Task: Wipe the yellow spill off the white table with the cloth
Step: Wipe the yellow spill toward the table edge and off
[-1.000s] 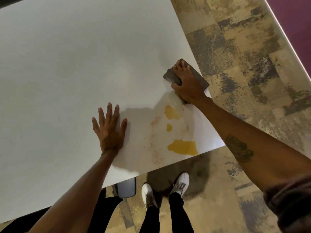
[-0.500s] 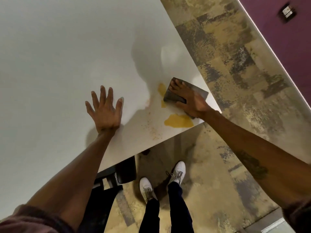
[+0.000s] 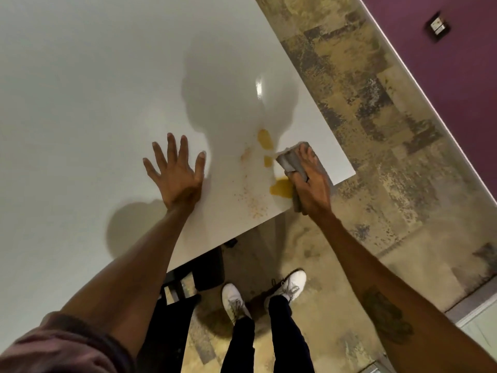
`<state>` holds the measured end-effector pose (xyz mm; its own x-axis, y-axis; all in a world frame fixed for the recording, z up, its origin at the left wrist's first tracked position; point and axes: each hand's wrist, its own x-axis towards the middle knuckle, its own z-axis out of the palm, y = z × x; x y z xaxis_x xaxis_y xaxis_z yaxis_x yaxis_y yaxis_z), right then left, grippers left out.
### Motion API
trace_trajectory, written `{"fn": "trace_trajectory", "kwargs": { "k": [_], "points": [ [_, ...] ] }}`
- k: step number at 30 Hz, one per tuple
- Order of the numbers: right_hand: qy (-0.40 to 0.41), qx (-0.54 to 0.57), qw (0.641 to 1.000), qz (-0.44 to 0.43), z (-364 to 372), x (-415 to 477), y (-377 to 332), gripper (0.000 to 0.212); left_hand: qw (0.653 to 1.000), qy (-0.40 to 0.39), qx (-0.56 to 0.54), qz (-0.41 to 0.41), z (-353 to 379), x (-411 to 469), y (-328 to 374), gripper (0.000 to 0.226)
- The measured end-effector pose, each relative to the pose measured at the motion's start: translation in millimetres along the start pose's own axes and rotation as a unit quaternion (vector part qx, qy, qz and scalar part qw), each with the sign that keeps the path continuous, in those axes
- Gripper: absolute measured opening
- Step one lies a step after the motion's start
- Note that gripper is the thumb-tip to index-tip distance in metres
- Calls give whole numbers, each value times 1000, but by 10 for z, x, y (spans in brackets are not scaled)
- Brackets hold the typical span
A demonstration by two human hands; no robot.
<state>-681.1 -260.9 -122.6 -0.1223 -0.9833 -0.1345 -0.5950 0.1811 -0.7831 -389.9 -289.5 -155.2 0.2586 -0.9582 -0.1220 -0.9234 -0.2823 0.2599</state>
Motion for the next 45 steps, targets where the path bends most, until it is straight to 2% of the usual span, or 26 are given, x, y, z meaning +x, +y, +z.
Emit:
{"fn": "trace_trajectory", "kwargs": {
  "k": [2,5,7,10,21,25,34,41,45],
  "points": [
    [76,-11,996,33,241,-89,-131,60,1000,1,15,-4,-3,27,-14,75],
    [191,-119,969,103,628,-138,-336,62,999,20,46,4,-14,12,13,71],
    [226,-120,955,151,781,-139,-431,63,998,25,57,12,4,-38,37,71],
    [228,-156,941,197,915,18,-498,63,998,31,54,7,36,-1,8,70],
    [186,-219,949,128,975,975,-772,60,999,11,50,11,23,60,-1,75],
    [143,-252,951,105,952,1349,-834,59,998,5,63,7,26,68,-9,74],
    [46,-127,990,-40,732,2068,-808,49,998,11,53,10,23,46,0,74],
    [-39,-70,994,-72,607,2016,-725,56,999,14,48,-3,98,51,-24,72],
    [-103,-84,981,-138,603,1755,-667,53,999,25,22,11,117,38,-49,73]
  ]
}}
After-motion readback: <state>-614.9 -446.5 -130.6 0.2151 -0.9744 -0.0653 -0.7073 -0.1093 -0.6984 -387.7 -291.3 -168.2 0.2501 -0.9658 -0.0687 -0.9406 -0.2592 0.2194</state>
